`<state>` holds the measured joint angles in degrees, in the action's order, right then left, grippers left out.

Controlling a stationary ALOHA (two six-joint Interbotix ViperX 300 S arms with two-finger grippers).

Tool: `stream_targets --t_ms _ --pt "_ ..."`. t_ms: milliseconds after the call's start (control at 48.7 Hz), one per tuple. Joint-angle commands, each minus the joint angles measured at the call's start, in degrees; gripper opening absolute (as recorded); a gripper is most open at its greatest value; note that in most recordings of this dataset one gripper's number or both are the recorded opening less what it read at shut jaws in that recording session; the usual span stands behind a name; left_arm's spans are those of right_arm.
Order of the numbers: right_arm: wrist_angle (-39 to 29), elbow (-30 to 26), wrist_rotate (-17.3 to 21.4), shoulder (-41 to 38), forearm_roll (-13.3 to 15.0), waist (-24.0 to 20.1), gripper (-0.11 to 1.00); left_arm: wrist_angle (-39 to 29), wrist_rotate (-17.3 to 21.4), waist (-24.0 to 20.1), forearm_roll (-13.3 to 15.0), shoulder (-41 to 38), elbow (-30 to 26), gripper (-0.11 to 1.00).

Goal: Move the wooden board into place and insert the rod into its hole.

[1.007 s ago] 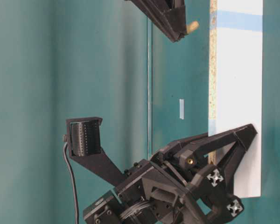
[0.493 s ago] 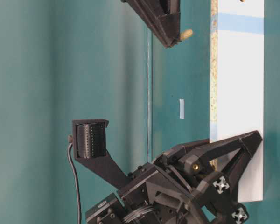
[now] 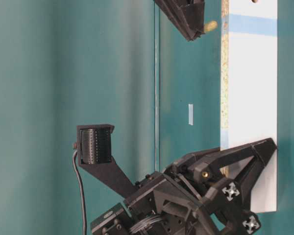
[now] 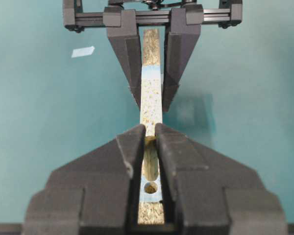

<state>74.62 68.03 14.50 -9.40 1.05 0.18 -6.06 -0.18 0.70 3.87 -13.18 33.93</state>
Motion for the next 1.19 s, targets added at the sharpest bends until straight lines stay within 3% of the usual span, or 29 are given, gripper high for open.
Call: stream_targets --t_ms 0,781,1171 --pt "0.62 -0.09 -0.18 0.35 -0.18 -0.18 0.11 -0.18 -0.53 0.18 0.00 1.32 -0.35 0.24" --pt "-0.97 -0.53 -0.18 -1.58 -0.18 -0.44 0.11 -0.18 -0.53 0.18 0.00 1.49 -0.44 0.24" --pt "-3.78 0.70 -0.09 -1.58 -2.55 -2.37 0.11 -0.18 -0.62 0.18 0.00 1.41 -0.35 0.24"
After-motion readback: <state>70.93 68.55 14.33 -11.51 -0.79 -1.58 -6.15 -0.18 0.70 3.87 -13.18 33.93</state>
